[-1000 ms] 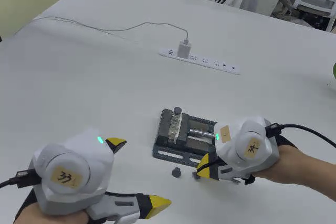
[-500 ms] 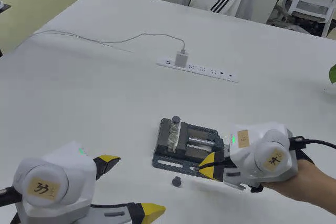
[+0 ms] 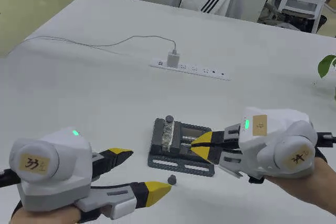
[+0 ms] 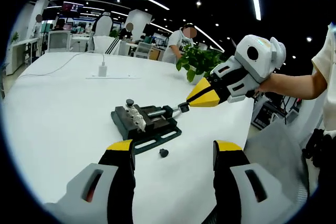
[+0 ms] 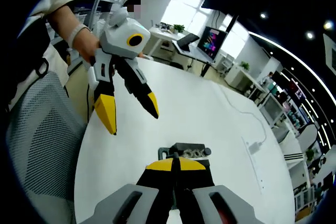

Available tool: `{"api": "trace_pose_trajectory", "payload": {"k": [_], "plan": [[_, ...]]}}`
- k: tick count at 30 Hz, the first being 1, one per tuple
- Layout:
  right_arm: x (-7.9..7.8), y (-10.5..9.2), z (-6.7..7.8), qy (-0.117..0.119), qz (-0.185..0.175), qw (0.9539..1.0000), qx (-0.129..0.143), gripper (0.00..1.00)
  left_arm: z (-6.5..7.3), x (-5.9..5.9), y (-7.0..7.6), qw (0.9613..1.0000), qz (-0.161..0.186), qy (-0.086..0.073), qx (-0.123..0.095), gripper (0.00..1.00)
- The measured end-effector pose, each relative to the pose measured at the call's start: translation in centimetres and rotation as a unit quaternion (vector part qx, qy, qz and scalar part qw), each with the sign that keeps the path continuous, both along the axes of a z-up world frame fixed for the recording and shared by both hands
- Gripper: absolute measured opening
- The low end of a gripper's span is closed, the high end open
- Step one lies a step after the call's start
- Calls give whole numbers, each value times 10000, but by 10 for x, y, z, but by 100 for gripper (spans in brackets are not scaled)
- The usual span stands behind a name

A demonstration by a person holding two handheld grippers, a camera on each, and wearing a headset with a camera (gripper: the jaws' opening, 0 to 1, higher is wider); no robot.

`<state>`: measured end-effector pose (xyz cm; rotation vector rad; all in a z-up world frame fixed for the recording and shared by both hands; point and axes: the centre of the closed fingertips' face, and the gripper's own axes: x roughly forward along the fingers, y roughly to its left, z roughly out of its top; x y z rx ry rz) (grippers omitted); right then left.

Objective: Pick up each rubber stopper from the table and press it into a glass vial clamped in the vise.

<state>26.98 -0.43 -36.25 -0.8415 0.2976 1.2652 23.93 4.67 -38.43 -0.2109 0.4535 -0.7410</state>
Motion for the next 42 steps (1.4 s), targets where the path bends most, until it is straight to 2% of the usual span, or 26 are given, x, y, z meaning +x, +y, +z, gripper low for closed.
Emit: {"api": "trace_pose_trajectory", "payload": {"k": [1, 5, 10, 12, 16, 19, 22, 27, 32, 42], "plan": [[-2, 1, 3, -13, 3, 10000, 29, 0, 0, 0, -3, 10000, -54, 17, -20, 55], [-7, 1, 13, -111, 53, 9998, 123, 0, 6, -4, -17, 9987, -223, 156, -437, 47], [-13, 4, 22, -167, 115, 9994, 290, 0, 10, -4, -29, 9957, -279, 350, -806, 36], [-17, 7, 26, -199, 180, 9987, 427, 0, 12, -3, -31, 9943, -272, 424, -942, 34], [-23, 9, 28, -210, 248, 9984, 470, 0, 18, -2, -31, 9915, -234, 477, -1190, 30], [-29, 11, 28, -171, 316, 9981, 504, 0, 20, 0, -29, 9900, -193, 518, -1298, 27], [-33, 13, 26, -124, 369, 9978, 529, 0, 22, 2, -27, 9864, -125, 627, -1512, 25], [-39, 17, 23, -78, 466, 9975, 530, 0, 26, 0, -30, 9832, -146, 684, -1685, 24], [-43, 20, 22, -49, 554, 9971, 518, 0, 30, -2, -31, 9797, -197, 725, -1859, 15], [-46, 22, 21, -22, 642, 9966, 509, 0, 32, -6, -35, 9766, -368, 786, -1968, 5]]}}
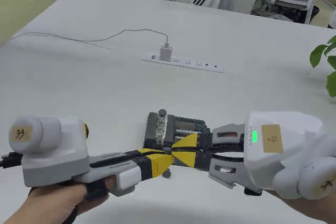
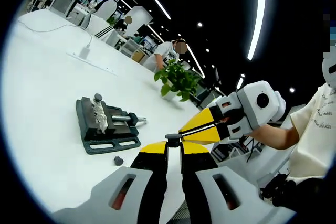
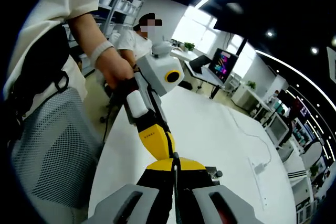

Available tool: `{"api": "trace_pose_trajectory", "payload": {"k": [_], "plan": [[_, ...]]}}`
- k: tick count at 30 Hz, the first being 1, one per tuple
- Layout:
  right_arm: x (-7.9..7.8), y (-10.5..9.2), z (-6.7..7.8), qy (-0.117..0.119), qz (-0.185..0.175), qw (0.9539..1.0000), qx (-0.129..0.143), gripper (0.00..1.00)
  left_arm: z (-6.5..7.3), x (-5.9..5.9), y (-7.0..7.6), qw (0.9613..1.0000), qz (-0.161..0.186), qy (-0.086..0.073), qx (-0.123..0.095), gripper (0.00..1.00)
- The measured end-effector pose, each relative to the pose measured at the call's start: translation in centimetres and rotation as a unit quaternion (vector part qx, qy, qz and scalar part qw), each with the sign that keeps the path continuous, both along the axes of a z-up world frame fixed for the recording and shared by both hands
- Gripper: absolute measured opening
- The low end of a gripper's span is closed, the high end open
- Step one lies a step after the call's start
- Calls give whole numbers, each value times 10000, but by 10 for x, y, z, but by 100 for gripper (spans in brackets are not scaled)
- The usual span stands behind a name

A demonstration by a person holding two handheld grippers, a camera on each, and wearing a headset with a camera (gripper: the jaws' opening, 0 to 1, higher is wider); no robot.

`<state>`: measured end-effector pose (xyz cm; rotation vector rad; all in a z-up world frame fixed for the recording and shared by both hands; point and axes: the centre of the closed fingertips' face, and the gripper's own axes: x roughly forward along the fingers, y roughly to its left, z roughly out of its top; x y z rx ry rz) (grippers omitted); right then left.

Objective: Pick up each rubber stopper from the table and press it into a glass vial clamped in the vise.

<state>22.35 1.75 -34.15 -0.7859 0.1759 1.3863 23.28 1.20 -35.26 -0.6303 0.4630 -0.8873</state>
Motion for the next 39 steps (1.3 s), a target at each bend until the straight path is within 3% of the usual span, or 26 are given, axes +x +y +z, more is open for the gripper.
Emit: {"api": "trace_pose_trajectory", "payload": {"k": [3, 8, 19, 20, 21, 24, 28, 30, 34, 36, 39], "plan": [[-2, 0, -2, 16, 83, 10000, -45, 0, -3, -2, 0, 9999, -27, 86, -73, 5], [-6, 0, -4, 84, 155, 9998, -44, 0, -4, -6, 0, 9999, -21, 72, -99, 4], [-11, 1, -11, 479, 198, 9986, -146, 0, -11, -14, 0, 9999, -103, 77, 58, 4], [-11, 0, -13, 728, 34, 9973, -126, 0, -12, -14, 0, 9999, -102, 38, 128, 4], [-10, -1, -14, 803, -4, 9967, -140, 1, -13, -14, 0, 9998, -121, 26, 185, 4], [-5, -3, -14, 779, -11, 9969, -107, 10, -15, -14, 0, 9992, -142, -73, 355, 4], [-6, -7, -12, 1028, -88, 9946, -54, 25, -17, -10, 3, 9982, -110, -192, 551, 4], [-7, -8, -12, 1153, -75, 9933, -52, 28, -19, -8, 4, 9963, -146, -316, 783, 4], [-9, -12, -14, 1394, -40, 9901, -166, 33, -19, -6, 4, 9932, -266, -477, 1026, 4], [-11, -14, -17, 1513, -10, 9881, -264, 33, -22, -6, 3, 9902, -377, -572, 1217, 4], [-10, -16, -21, 1557, 19, 9870, -399, 35, -27, -6, 2, 9816, -593, -790, 1634, 4]]}}
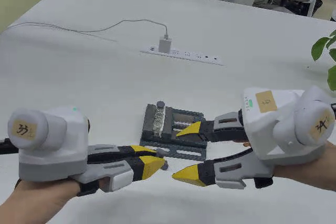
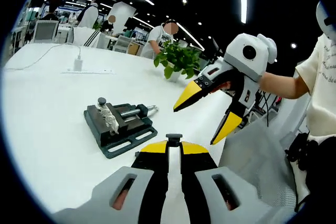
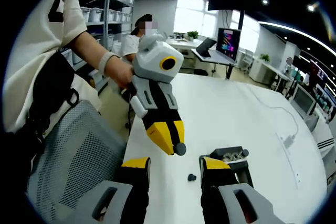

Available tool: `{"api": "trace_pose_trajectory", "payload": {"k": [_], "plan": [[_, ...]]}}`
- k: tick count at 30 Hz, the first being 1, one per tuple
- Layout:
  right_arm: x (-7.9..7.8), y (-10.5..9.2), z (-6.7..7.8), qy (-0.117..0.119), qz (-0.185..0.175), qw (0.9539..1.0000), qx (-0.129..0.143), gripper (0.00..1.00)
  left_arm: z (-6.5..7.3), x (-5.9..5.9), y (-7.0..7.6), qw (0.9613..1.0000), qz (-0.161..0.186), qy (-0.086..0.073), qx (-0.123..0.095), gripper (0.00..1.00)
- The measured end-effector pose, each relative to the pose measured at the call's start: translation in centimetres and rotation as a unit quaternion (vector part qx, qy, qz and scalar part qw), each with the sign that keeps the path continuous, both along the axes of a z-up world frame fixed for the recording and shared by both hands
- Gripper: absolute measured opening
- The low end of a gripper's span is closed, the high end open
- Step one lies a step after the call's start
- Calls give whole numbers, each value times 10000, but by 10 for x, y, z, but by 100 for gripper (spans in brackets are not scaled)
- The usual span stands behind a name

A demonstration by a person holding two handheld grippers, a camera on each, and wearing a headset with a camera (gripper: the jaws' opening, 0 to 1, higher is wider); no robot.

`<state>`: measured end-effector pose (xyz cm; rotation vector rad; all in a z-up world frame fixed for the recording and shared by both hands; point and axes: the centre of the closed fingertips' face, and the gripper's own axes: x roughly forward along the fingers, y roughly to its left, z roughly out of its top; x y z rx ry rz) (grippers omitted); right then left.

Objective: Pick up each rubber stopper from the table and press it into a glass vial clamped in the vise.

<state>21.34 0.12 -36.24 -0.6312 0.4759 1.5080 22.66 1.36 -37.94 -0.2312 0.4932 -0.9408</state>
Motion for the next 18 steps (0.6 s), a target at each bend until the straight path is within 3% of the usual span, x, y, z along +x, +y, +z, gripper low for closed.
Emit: {"api": "trace_pose_trajectory", "payload": {"k": [1, 3, 9, 12, 18], "plan": [[-1, -1, -1, 41, 32, 10000, -49, 35, -4, 0, 1, 9995, -128, -121, 265, 4], [-3, -3, -4, 188, 102, 9997, -136, 36, -7, -3, -3, 9979, -330, -221, 505, 4], [-10, -6, -11, 365, 357, 9981, -343, 33, -12, -7, -8, 9931, -692, -389, 859, 4], [-12, -6, -14, 496, 389, 9973, -384, 31, -15, -11, -9, 9888, -895, -520, 1071, 4], [-17, -5, -20, 669, 513, 9955, -435, 27, -22, -20, -12, 9737, -1396, -848, 1590, 4]]}}
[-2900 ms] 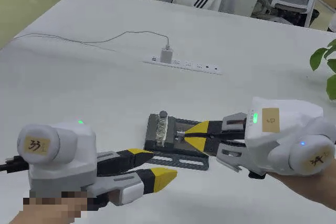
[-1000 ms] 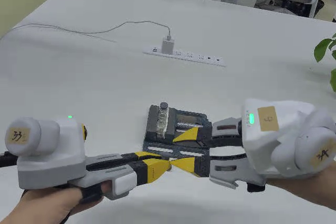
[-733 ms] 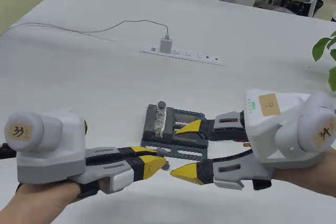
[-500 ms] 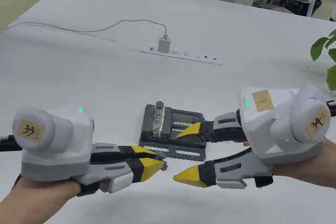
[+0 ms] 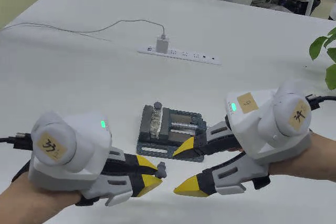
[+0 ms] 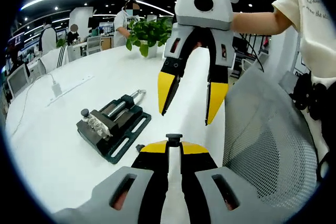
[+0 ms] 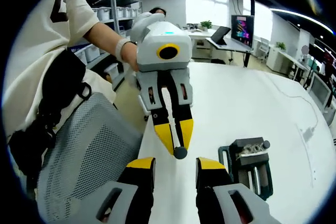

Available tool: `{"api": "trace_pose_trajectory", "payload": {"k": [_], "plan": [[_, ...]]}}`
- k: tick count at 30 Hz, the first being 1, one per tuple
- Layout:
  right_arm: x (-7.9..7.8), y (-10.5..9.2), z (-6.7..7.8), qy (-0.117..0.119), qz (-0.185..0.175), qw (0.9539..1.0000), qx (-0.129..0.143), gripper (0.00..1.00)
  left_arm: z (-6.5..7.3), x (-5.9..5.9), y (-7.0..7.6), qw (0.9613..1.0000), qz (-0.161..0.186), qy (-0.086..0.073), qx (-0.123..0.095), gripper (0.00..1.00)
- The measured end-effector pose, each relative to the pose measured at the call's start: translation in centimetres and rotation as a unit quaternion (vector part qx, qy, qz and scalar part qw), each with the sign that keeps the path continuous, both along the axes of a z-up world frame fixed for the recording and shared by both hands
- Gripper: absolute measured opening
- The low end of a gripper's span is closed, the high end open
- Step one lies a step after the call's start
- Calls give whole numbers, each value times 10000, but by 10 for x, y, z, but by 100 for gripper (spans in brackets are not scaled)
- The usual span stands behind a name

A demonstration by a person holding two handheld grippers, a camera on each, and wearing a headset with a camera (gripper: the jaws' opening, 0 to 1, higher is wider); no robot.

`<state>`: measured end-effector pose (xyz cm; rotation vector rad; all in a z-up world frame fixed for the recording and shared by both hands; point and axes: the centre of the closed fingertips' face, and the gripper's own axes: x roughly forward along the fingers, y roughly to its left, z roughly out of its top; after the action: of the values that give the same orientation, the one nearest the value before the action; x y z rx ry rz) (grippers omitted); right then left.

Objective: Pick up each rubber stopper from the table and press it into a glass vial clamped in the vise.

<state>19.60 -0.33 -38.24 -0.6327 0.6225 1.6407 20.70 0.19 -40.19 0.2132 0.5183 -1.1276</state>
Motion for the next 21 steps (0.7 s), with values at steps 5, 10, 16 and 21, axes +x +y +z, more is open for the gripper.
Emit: {"api": "trace_pose_trajectory", "payload": {"k": [5, 10, 16, 21], "plan": [[-2, 2, -4, 108, 65, 9999, -13, 23, 0, -1, -2, 9996, -204, -136, 116, 4], [-2, 5, -8, 169, 95, 9998, -20, 19, 2, -1, -3, 9981, -410, -398, 214, 4], [-2, 6, -8, 168, 156, 9997, -23, 16, 7, -2, -4, 9977, -491, -440, 155, 4], [-4, 6, -9, 186, 219, 9996, -71, 14, 5, -6, -7, 9978, -506, -409, 118, 4]]}}
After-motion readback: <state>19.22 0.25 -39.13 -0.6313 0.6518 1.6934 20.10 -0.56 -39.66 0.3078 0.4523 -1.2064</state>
